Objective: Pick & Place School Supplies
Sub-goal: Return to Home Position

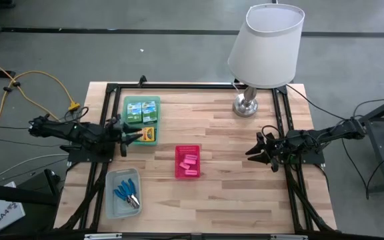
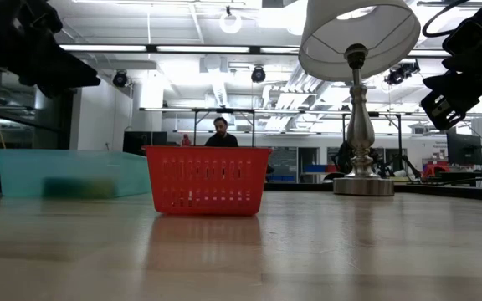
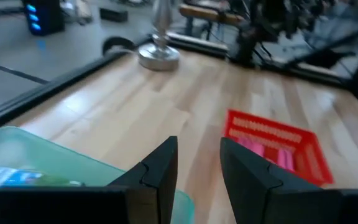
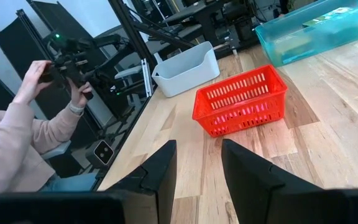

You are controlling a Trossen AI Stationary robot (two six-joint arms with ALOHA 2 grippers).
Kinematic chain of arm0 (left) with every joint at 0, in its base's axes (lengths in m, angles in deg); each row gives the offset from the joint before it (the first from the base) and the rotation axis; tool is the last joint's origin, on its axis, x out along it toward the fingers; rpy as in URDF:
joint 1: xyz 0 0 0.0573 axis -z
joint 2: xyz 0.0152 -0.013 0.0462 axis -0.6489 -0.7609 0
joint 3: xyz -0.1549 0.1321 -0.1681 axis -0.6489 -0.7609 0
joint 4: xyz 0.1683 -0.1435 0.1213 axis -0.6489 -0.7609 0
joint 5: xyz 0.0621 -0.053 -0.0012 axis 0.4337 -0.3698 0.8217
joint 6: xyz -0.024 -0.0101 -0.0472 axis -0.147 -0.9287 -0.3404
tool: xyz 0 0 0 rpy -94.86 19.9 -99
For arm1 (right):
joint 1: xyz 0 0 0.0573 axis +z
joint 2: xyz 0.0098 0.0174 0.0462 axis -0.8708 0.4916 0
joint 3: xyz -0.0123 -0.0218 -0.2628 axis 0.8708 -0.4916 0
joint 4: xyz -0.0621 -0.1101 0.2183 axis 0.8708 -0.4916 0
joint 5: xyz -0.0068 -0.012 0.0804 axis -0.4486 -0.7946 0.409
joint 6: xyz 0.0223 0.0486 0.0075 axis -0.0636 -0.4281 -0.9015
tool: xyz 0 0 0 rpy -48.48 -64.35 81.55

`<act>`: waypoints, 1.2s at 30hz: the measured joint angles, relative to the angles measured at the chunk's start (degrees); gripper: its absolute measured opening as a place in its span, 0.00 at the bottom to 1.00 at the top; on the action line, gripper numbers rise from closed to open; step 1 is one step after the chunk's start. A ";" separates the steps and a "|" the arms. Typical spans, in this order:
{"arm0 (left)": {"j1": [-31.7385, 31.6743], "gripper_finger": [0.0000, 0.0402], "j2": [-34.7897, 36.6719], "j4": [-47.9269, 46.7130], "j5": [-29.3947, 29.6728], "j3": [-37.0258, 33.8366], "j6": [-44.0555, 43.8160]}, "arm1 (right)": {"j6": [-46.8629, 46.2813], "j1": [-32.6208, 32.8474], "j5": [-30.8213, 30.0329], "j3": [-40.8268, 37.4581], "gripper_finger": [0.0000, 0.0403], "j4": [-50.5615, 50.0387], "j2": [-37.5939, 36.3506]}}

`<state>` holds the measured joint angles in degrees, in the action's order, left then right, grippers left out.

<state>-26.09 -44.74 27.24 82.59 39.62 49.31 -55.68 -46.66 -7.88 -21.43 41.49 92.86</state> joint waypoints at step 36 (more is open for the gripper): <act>-4.78 0.29 0.92 18.39 -17.85 -11.95 4.64 | 0.00 0.00 0.00 0.00 0.30 0.02 0.02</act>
<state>-30.87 -43.82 45.63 64.74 27.67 53.94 -55.68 -46.67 -7.88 -21.43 41.51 92.88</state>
